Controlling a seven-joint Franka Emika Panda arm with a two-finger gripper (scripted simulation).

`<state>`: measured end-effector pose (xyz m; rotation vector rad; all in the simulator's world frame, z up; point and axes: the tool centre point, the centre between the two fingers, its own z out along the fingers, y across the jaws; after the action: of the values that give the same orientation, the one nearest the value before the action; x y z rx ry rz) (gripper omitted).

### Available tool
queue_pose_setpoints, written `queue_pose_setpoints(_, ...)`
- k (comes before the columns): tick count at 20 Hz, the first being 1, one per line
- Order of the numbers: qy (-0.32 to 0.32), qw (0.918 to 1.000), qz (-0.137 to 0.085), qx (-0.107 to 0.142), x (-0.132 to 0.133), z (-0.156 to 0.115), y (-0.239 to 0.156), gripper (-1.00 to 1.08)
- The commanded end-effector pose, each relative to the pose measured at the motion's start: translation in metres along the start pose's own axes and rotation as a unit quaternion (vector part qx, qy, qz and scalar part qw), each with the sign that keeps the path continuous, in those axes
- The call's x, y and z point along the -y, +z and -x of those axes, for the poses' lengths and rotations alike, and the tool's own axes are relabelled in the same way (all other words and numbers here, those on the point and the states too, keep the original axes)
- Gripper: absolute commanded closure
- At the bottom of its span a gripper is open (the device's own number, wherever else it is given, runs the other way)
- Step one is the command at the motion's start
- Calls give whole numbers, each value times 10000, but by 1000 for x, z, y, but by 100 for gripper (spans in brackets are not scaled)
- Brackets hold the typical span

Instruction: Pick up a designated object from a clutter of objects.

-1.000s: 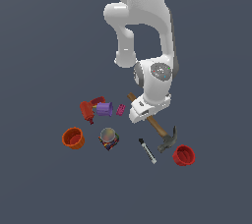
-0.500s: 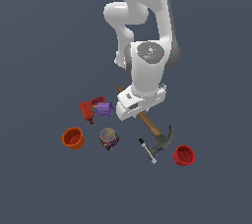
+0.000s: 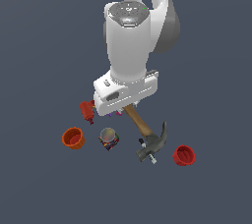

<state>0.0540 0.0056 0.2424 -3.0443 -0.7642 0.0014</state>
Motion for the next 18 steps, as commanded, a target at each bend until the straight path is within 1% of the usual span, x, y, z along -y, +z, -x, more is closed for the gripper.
queue_pose_setpoints(1, -5, 10000, 7, -12, -16, -2, -25, 108)
queue_pose_setpoints(5, -6, 10000, 9, -8, -39, -6, -57, 108)
queue_pose_setpoints(9, -6, 10000, 11, -6, -57, -9, -81, 108)
queue_pose_setpoints(13, -5, 10000, 13, -4, -69, -11, -98, 108)
queue_pose_setpoints(18, -5, 10000, 14, -2, -78, -13, -110, 108)
